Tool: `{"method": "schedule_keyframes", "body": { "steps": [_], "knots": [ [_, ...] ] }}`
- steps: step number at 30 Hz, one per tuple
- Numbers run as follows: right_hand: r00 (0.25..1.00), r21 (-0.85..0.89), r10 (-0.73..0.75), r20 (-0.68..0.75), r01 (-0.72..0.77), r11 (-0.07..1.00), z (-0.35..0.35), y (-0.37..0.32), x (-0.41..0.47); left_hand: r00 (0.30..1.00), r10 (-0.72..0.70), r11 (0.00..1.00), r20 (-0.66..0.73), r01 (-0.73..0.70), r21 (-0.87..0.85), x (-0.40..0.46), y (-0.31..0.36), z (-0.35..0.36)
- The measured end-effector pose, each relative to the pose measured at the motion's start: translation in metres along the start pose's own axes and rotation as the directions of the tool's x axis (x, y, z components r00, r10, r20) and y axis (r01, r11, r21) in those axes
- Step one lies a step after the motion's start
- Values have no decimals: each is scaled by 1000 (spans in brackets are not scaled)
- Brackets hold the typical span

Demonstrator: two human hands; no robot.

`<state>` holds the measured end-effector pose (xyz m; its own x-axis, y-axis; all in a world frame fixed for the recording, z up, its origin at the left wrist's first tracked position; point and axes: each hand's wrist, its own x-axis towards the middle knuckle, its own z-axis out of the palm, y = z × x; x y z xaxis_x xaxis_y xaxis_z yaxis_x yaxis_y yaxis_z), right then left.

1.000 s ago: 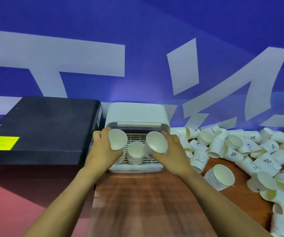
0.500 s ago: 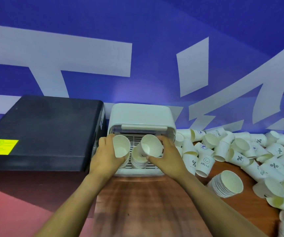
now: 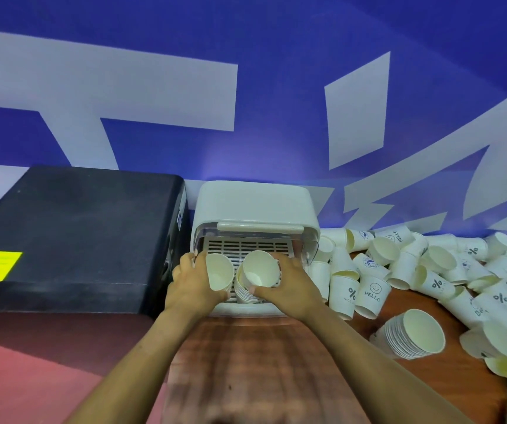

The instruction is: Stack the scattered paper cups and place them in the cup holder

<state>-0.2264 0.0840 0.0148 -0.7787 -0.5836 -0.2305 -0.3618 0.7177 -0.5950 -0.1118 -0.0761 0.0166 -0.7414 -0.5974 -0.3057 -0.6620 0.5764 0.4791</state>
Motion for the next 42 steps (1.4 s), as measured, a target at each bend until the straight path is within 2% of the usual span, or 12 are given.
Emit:
{"method": "schedule_keyframes", "body": {
  "steps": [6, 13, 17, 20, 26, 34, 42],
  "knots": [
    [997, -50, 29, 75, -25, 998, 0, 7, 0, 999, 24, 999, -25, -25, -47, -11, 2, -7],
    [997, -23, 31, 73, -30, 999, -24, 29, -42, 948, 243, 933, -204, -286, -218, -46, 28, -5],
    [991, 12, 49, 122, -51, 999, -41, 58, -77, 941, 324, 885, -100, -338, -320, -64, 59, 14],
    [984, 6, 34, 176, -36, 999, -56, 80, -102, 923, 384, 879, -20, -371, -300, -80, 80, 35],
    [981, 72, 5, 195, -19, 997, -94, 129, -138, 905, 410, 896, 115, -376, -235, -115, 124, 78],
    [989, 72, -2, 148, -9, 997, -168, 255, -205, 896, 413, 902, 159, -380, -203, -176, 230, 173],
    [986, 102, 158, 60, -164, 981, -221, 352, -247, 849, 439, 898, 293, -401, -182, -217, 297, 257]
  ]
}}
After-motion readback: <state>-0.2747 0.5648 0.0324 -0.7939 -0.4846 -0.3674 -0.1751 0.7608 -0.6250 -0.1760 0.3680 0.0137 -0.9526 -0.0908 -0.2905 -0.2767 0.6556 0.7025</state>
